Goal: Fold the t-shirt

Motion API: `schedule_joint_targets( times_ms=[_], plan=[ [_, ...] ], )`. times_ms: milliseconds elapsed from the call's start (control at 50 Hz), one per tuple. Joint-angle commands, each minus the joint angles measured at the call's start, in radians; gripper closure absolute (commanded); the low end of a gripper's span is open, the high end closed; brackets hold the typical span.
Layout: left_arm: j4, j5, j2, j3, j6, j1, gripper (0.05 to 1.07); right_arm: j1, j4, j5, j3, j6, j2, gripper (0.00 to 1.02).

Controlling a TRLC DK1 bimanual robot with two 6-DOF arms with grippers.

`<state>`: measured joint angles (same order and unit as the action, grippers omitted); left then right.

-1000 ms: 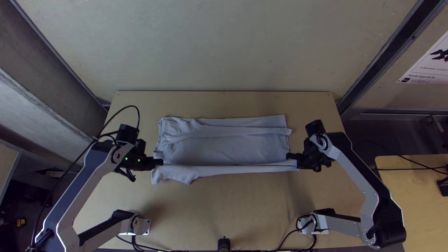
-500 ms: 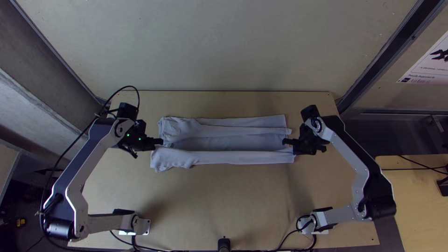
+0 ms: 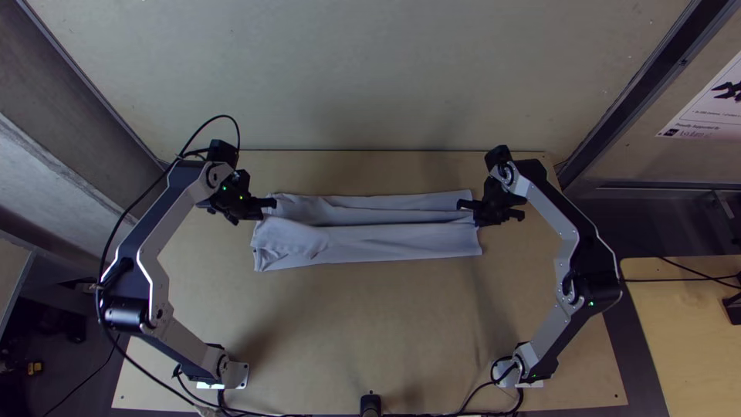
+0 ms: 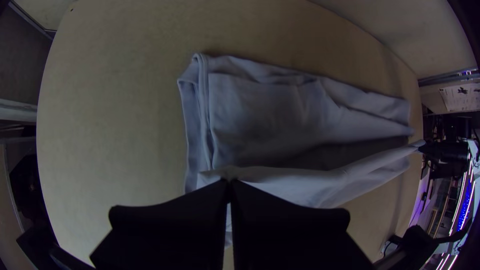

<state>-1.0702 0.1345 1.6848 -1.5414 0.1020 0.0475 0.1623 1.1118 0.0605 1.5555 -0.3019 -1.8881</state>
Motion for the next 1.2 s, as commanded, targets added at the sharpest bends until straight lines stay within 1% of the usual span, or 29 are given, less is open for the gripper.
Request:
schedule_joint_targets(
  times_ms=[0,160,300,340,380,420,460,480,500,520,540,560,580,600,620,700,760,780,840,900,940,1060,1100,1180],
  plan=[
    [0.000,-0.003,0.072,-0.079,-0.025,-0.021,1.05,-0.012,0.008,-0.014,0.069,0.015,-0.066,1.00],
    [0.000,-0.004,0.174,-0.166,-0.025,-0.032,1.05,-0.030,0.008,-0.018,0.158,0.024,-0.163,1.00],
    [0.021,-0.004,0.239,-0.197,-0.002,-0.023,1.05,-0.038,0.006,-0.025,0.219,0.030,-0.236,1.00],
    [0.030,-0.003,0.253,-0.197,0.010,-0.017,1.05,-0.038,0.006,-0.027,0.233,0.030,-0.256,0.97],
    [0.050,-0.003,0.262,-0.195,0.022,-0.011,1.05,-0.038,0.002,-0.027,0.245,0.030,-0.275,0.88],
    [0.073,-0.003,0.268,-0.187,0.036,-0.003,1.04,-0.040,-0.001,-0.028,0.253,0.026,-0.293,0.76],
    [0.095,-0.001,0.273,-0.177,0.050,0.005,1.04,-0.040,-0.004,-0.028,0.259,0.024,-0.310,0.59],
    [0.105,-0.003,0.274,-0.172,0.057,0.008,1.03,-0.040,-0.006,-0.028,0.261,0.024,-0.318,0.47],
    [0.116,-0.001,0.276,-0.169,0.068,0.009,0.98,-0.040,-0.004,-0.027,0.262,0.024,-0.325,0.32],
    [0.125,0.001,0.279,-0.166,0.076,0.012,0.88,-0.040,-0.004,-0.027,0.262,0.023,-0.332,0.17],
    [0.130,0.004,0.282,-0.161,0.082,0.014,0.72,-0.041,-0.006,-0.027,0.259,0.023,-0.336,0.07],
    [0.135,0.007,0.283,-0.155,0.088,0.015,0.50,-0.041,-0.006,-0.027,0.258,0.024,-0.338,0.03],
    [0.139,0.008,0.283,-0.149,0.099,0.017,0.26,-0.041,-0.006,-0.028,0.256,0.024,-0.339,0.03],
    [0.147,0.010,0.283,-0.141,0.105,0.020,0.05,-0.043,-0.010,-0.028,0.255,0.024,-0.338,0.03],
    [0.158,0.013,0.282,-0.132,0.108,0.020,0.10,-0.046,-0.020,-0.030,0.250,0.021,-0.333,0.03],
    [0.185,0.051,0.263,-0.100,0.127,0.014,0.10,-0.058,-0.107,-0.056,0.201,0.009,-0.272,0.03],
    [0.191,0.093,0.237,-0.075,0.131,0.003,0.10,-0.076,-0.155,-0.060,0.179,-0.005,-0.218,0.03],
    [0.193,0.109,0.223,-0.065,0.131,-0.005,0.10,-0.083,-0.159,-0.060,0.178,-0.016,-0.201,0.03],
    [0.220,0.148,0.179,-0.029,0.139,-0.024,0.10,-0.101,-0.161,-0.060,0.176,-0.020,-0.157,0.03],
    [0.228,0.228,0.135,0.010,0.145,-0.047,0.10,-0.112,-0.161,-0.060,0.170,-0.022,-0.114,0.03],
    [0.230,0.258,0.110,0.035,0.145,-0.063,0.10,-0.119,-0.161,-0.060,0.155,-0.028,-0.078,0.03],
    [0.263,0.280,0.021,0.130,0.122,-0.109,0.10,-0.130,-0.164,-0.062,0.104,-0.019,0.029,0.03],
    [0.283,0.283,-0.010,0.164,0.107,-0.127,0.10,-0.132,-0.165,-0.064,0.089,-0.006,0.060,0.03],
    [0.289,0.306,-0.050,0.205,0.104,-0.173,0.10,-0.133,-0.159,-0.062,0.060,-0.003,0.130,0.03]
  ],
)
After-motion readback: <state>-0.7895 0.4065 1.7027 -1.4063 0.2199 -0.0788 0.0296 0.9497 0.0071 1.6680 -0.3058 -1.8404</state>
